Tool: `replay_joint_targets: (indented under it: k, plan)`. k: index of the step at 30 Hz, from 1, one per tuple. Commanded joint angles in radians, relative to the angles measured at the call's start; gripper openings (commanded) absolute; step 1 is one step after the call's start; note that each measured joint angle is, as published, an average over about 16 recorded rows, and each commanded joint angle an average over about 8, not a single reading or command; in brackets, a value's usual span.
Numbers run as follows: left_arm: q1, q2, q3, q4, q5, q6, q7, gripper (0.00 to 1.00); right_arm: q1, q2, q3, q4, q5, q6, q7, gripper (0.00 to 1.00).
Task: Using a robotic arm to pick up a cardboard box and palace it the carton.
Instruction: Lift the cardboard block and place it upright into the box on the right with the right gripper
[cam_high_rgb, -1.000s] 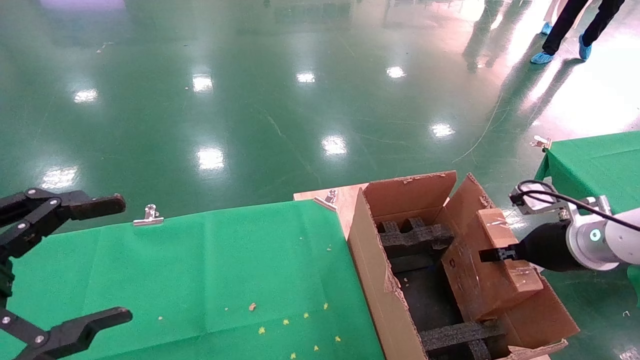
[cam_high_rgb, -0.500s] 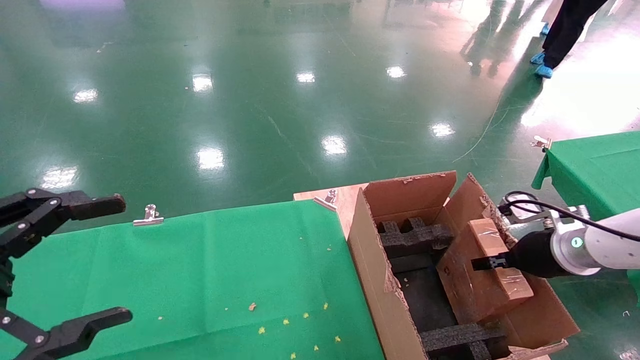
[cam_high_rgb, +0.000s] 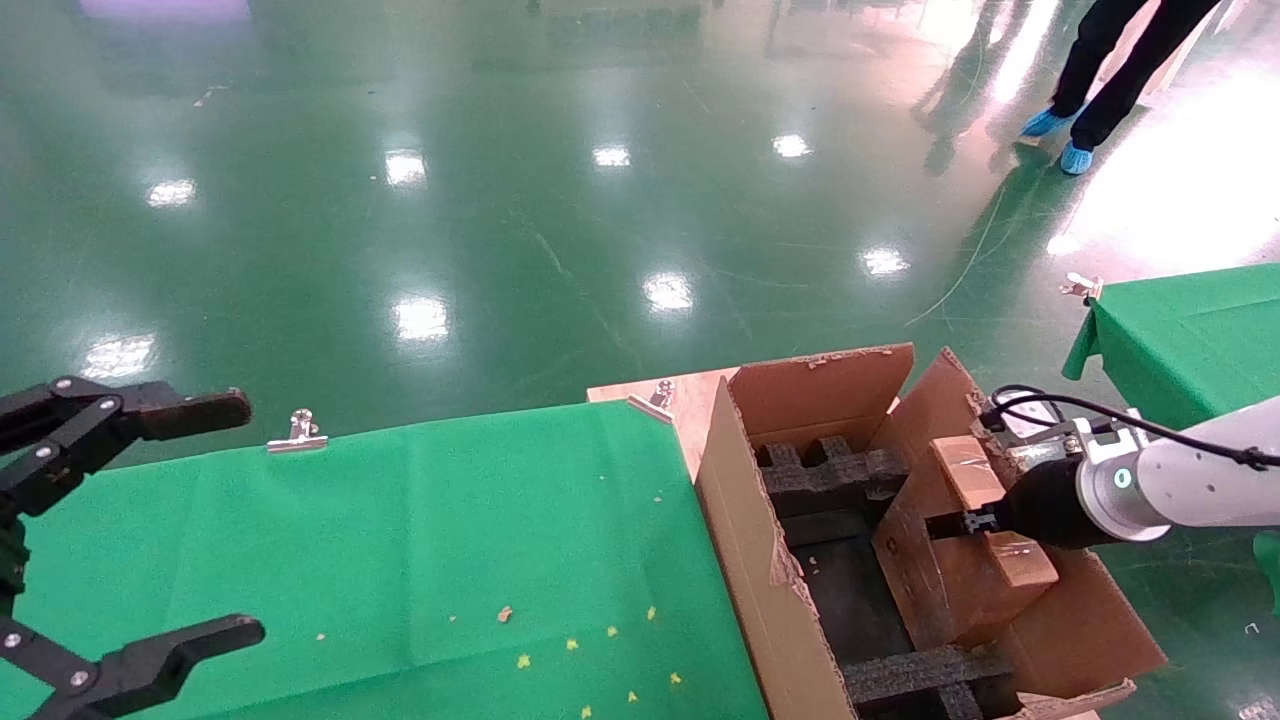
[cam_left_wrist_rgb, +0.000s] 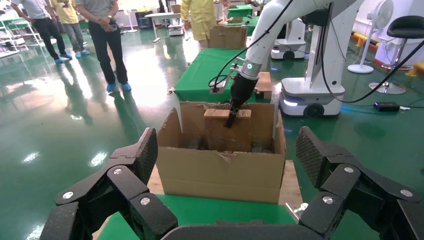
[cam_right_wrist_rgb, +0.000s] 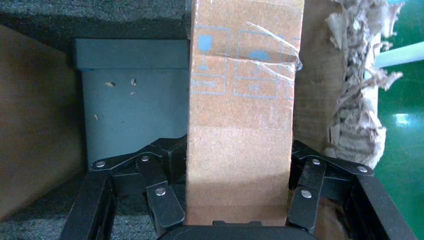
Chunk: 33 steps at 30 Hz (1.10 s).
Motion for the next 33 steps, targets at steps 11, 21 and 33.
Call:
replay_joint_targets:
  k: [11, 21, 33]
  plan:
    - [0.0, 0.0, 0.0, 0.0, 0.0, 0.0, 0.0, 1.0, 0.002, -0.012, 0.031, -0.063, 0.044, -0.013, -0.134, 0.0]
    - [0.0, 0.0, 0.001, 0.0, -0.001, 0.0, 0.0, 1.0, -0.038, -0.034, 0.029, -0.087, 0.073, -0.025, -0.148, 0.0]
    - [0.0, 0.0, 0.001, 0.0, -0.001, 0.0, 0.001, 1.0, -0.104, -0.083, 0.026, -0.161, 0.097, -0.018, -0.176, 0.0]
